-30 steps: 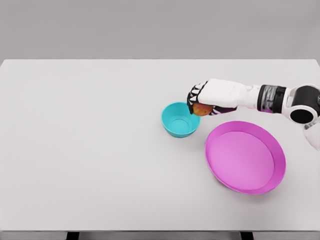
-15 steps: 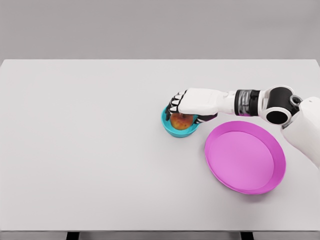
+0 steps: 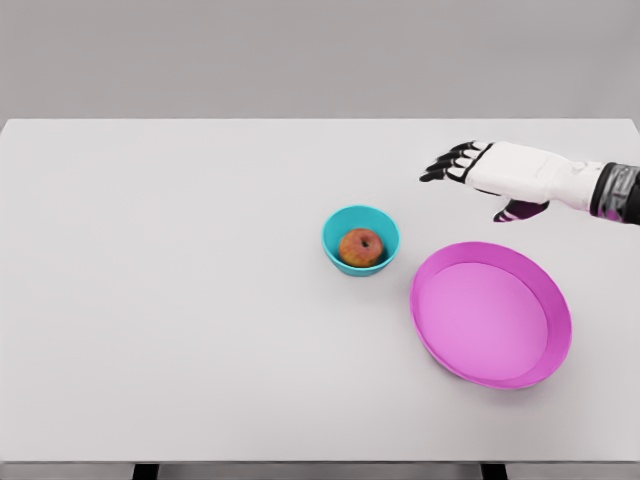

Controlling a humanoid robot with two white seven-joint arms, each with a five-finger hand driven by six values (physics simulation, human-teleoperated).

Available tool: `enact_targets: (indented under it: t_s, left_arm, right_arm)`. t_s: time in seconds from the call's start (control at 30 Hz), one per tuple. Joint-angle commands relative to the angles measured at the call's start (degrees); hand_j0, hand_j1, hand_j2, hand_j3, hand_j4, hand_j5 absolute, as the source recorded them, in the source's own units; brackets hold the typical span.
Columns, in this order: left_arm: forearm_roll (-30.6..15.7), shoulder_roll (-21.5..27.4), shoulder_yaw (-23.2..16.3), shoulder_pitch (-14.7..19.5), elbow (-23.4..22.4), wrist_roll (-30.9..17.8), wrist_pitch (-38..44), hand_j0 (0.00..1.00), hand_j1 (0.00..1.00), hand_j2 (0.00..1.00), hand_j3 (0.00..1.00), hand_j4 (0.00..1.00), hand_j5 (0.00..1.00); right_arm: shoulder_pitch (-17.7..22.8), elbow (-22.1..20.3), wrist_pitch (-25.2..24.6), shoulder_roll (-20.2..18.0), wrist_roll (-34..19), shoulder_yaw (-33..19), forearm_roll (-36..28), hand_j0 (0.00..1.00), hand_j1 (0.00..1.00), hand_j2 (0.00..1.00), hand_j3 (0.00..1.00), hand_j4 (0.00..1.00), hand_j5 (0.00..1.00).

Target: Put the apple from the pink plate into the blue bowl with your right arm

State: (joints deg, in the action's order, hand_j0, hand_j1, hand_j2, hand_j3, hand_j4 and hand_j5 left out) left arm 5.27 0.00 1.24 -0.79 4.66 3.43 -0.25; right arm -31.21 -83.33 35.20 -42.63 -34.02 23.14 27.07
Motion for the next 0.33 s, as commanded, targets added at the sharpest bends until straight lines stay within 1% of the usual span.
enact_targets:
  t_s: [0.0, 0.03, 0.07, 0.13, 0.3]
  left_arm:
    - [0.0, 0.0, 0.0, 0.0, 0.0, 0.0, 0.0, 1.00, 1.00, 1.00, 1.00, 1.00, 1.00]
    - [0.0, 0.0, 0.0, 0.0, 0.1, 0.0, 0.0, 1.00, 1.00, 1.00, 1.00, 1.00, 1.00]
    - [0.0, 0.0, 0.0, 0.0, 0.0, 0.0, 0.0, 1.00, 1.00, 1.00, 1.00, 1.00, 1.00]
    - [0.0, 0.0, 0.0, 0.0, 0.0, 0.0, 0.0, 1.00, 1.00, 1.00, 1.00, 1.00, 1.00]
    - [0.0, 0.0, -0.1, 0.0, 0.1, 0.0, 0.0, 1.00, 1.00, 1.00, 1.00, 1.00, 1.00]
  right_arm:
    - [1.5, 4.9, -0.2, 0.6, -1.0, -10.6, -4.0, 1.00, 1.00, 1.00, 1.00, 1.00, 1.00]
    - [5.0, 4.4, -0.2, 3.9, -1.0, -18.7, -4.4, 1.00, 1.00, 1.00, 1.00, 1.00, 1.00]
    - [6.7, 4.5, -0.2, 8.8, -1.0, -24.1, -4.4, 1.00, 1.00, 1.00, 1.00, 1.00, 1.00]
    - [8.0, 5.0, -0.2, 9.4, -1.0, -24.5, -4.3, 1.00, 1.00, 1.00, 1.00, 1.00, 1.00]
    - [8.4, 5.1, -0.2, 9.6, -1.0, -24.4, -4.1, 1.00, 1.00, 1.00, 1.00, 1.00, 1.00]
